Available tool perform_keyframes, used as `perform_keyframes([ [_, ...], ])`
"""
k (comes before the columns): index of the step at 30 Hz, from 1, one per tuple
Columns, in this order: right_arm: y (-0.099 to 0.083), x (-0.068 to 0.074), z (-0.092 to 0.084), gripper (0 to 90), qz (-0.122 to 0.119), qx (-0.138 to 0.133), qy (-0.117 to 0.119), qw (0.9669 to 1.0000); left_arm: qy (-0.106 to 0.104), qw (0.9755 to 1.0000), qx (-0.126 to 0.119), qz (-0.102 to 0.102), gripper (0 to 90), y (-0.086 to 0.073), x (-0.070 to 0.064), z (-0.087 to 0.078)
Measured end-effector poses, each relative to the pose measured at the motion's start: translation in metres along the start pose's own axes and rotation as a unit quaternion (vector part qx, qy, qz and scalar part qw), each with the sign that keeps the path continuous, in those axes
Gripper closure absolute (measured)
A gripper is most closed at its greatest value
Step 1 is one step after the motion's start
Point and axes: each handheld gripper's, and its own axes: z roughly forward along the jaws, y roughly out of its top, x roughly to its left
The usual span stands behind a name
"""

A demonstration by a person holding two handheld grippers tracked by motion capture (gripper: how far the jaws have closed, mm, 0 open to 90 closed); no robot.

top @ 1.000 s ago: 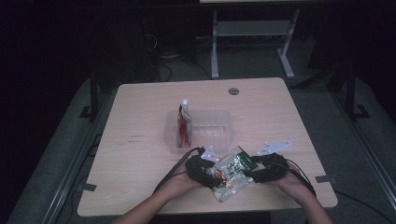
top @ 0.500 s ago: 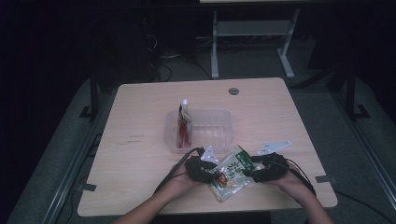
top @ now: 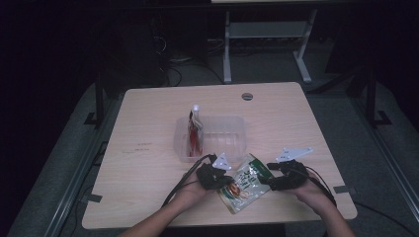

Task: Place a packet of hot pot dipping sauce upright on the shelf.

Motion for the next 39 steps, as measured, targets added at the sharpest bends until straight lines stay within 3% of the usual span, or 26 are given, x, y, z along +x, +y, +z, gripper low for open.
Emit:
perform_keyframes([
  [4, 0.000, -0.005, -0.006, 34.1, 0.015, -0.015, 0.003, 0.9998, -0.029, 0.9992, -0.021, -0.020, 90.0, -0.001, 0.005, -0.008],
  [8, 0.000, -0.009, -0.012, 32.7, 0.028, -0.021, 0.010, 0.9993, -0.052, 0.9979, -0.032, -0.023, 90.0, 0.000, 0.006, -0.017],
  [11, 0.001, -0.010, -0.016, 28.9, 0.027, -0.031, 0.018, 0.9990, -0.058, 0.9973, -0.041, -0.019, 90.0, 0.001, 0.005, -0.026],
  [16, 0.004, -0.007, -0.020, 19.8, 0.028, -0.051, 0.054, 0.9968, -0.069, 0.9965, -0.048, -0.004, 90.0, -0.002, 0.003, -0.044],
  [18, 0.006, -0.003, -0.020, 20.7, 0.018, -0.058, 0.061, 0.9963, -0.069, 0.9964, -0.050, -0.002, 90.0, -0.004, 0.003, -0.051],
  [20, 0.007, -0.001, -0.019, 21.2, 0.011, -0.055, 0.063, 0.9965, -0.066, 0.9963, -0.054, 0.001, 90.0, -0.007, 0.004, -0.061],
  [26, 0.007, 0.006, -0.009, 22.1, 0.000, -0.033, 0.097, 0.9947, -0.067, 0.9946, -0.079, -0.006, 90.0, -0.016, 0.009, -0.090],
  [32, 0.018, 0.013, 0.003, 21.7, -0.003, -0.038, 0.137, 0.9898, -0.070, 0.9928, -0.097, -0.001, 90.0, -0.029, 0.010, -0.117],
  [39, 0.048, 0.024, 0.022, 21.6, -0.018, -0.047, 0.193, 0.9799, -0.073, 0.9919, -0.104, 0.001, 90.0, -0.046, 0.010, -0.135],
])
